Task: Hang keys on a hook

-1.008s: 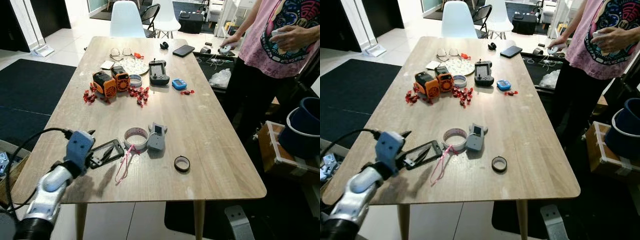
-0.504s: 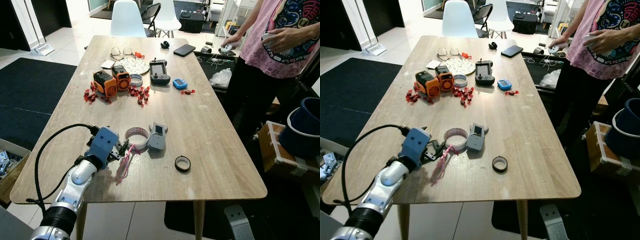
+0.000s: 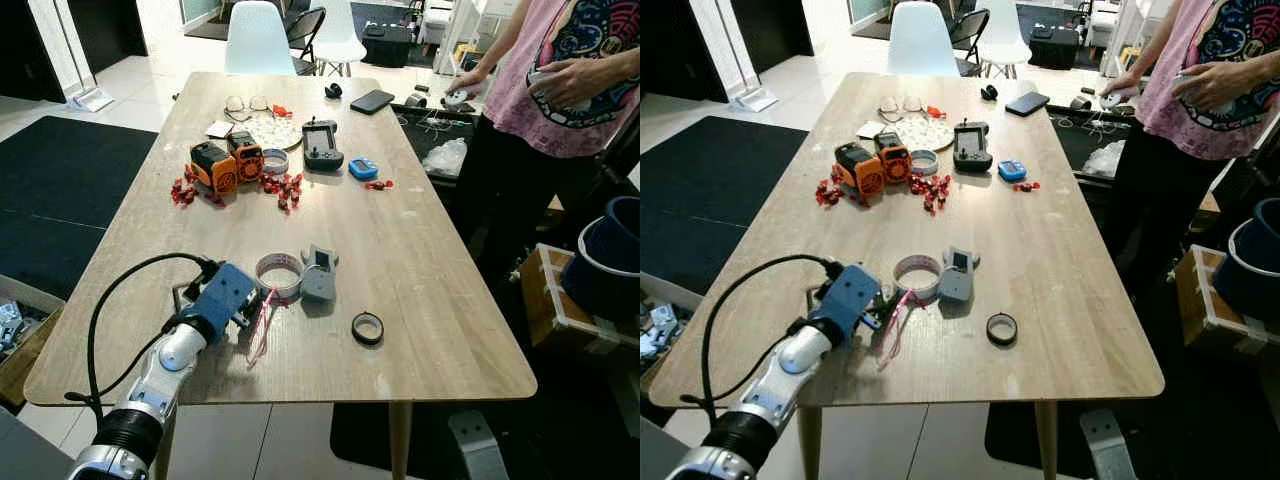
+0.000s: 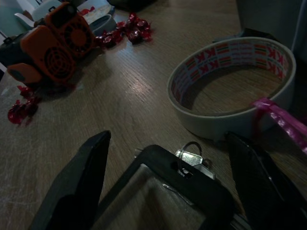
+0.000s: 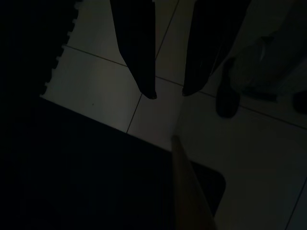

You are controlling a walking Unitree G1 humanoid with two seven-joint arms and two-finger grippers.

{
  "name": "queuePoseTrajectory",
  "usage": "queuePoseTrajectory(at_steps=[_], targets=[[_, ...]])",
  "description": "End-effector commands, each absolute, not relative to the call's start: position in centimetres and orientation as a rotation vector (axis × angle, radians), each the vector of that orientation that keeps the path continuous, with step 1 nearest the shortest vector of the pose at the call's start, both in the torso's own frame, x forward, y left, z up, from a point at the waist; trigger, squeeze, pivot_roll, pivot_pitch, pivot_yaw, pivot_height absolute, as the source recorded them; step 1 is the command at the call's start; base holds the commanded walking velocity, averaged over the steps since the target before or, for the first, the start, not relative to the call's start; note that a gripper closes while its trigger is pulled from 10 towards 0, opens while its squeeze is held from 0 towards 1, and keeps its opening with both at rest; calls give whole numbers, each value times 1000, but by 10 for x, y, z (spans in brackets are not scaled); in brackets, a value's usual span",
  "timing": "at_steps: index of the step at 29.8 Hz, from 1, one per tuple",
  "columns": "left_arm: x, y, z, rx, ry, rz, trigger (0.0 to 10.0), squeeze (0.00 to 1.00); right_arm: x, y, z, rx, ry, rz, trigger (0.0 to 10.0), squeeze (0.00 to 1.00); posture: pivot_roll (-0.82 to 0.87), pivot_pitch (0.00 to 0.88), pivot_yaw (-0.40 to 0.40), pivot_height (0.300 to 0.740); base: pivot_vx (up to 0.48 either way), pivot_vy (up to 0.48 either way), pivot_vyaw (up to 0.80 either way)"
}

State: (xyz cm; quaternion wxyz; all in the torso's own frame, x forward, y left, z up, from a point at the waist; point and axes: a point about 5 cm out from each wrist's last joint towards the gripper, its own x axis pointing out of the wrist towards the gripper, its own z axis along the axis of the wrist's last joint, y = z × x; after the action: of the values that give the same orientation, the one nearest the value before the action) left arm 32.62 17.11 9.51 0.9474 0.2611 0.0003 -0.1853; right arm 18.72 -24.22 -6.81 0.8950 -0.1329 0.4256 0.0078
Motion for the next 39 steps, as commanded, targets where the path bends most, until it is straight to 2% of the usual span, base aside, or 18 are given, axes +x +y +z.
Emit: queuePoseTrajectory(at_steps=[1, 15, 16, 17, 18, 20, 21, 22, 23, 27, 28, 29, 30, 31, 32, 33, 34, 39], targets=[[323, 175, 87, 541, 46, -403, 10000, 0, 184, -242, -70, -271, 895, 14, 10000, 0, 42, 84, -54, 740, 0, 0, 0], [323, 176, 83, 537, 103, -441, 10000, 0, 184, -241, -70, -265, 896, 14, 10000, 0, 44, 90, -53, 740, 0, 0, 0], [322, 177, 81, 532, 121, -454, 8745, 0, 184, -241, -70, -265, 896, 13, 10000, 0, 44, 90, -53, 740, 0, 0, 0], [322, 177, 80, 528, 133, -462, 8745, 0, 184, -241, -70, -265, 897, 13, 10000, 0, 44, 90, -53, 740, 0, 0, 0], [321, 177, 78, 526, 155, -474, 5725, 0, 183, -241, -70, -265, 897, 12, 10000, 0, 44, 89, -53, 740, 0, 0, 0], [319, 178, 74, 521, 192, -487, 4863, 0, 183, -242, -70, -264, 897, 12, 10000, 0, 44, 90, -52, 740, 0, 0, 0], [318, 179, 72, 518, 209, -489, 4863, 0, 183, -242, -70, -264, 897, 12, 10000, 0, 44, 90, -52, 740, 0, 0, 0], [318, 180, 71, 515, 224, -488, 7765, 0, 183, -242, -70, -264, 897, 12, 10000, 0, 44, 89, -52, 740, 0, 0, 0], [317, 180, 69, 506, 240, -487, 9137, 0, 183, -241, -70, -263, 896, 12, 10000, 0, 44, 89, -52, 740, 0, 0, 0], [316, 181, 66, 472, 276, -486, 9608, 0, 184, -241, -70, -262, 895, 13, 10000, 0, 46, 91, -54, 740, 0, 0, 0], [316, 182, 66, 468, 281, -487, 8549, 0, 184, -241, -70, -262, 895, 13, 10000, 0, 46, 91, -54, 740, 0, 0, 0], [316, 182, 66, 468, 281, -487, 8549, 0, 184, -241, -70, -262, 895, 13, 10000, 0, 46, 91, -54, 740, 0, 0, 0], [316, 182, 66, 464, 286, -490, 6941, 0, 184, -241, -70, -262, 895, 13, 10000, 0, 47, 92, -54, 740, 0, 0, 0], [316, 183, 66, 461, 290, -491, 2667, 0, 184, -241, -70, -262, 895, 13, 10000, 0, 47, 92, -54, 740, 0, 0, 0], [315, 183, 66, 457, 293, -492, 1373, 0, 184, -241, -70, -262, 895, 13, 10000, 0, 47, 92, -55, 740, 0, 0, 0], [315, 183, 66, 457, 293, -492, 1373, 0, 184, -241, -70, -262, 895, 13, 10000, 0, 47, 92, -55, 740, 0, 0, 0], [315, 183, 66, 454, 295, -494, 0, 0, 184, -241, -70, -262, 895, 13, 10000, 0, 47, 92, -55, 740, 0, 0, 0], [314, 183, 66, 443, 310, -511, 0, 0, 184, -241, -70, -260, 895, 12, 10000, 0, 48, 92, -55, 740, 0, 0, 0]])
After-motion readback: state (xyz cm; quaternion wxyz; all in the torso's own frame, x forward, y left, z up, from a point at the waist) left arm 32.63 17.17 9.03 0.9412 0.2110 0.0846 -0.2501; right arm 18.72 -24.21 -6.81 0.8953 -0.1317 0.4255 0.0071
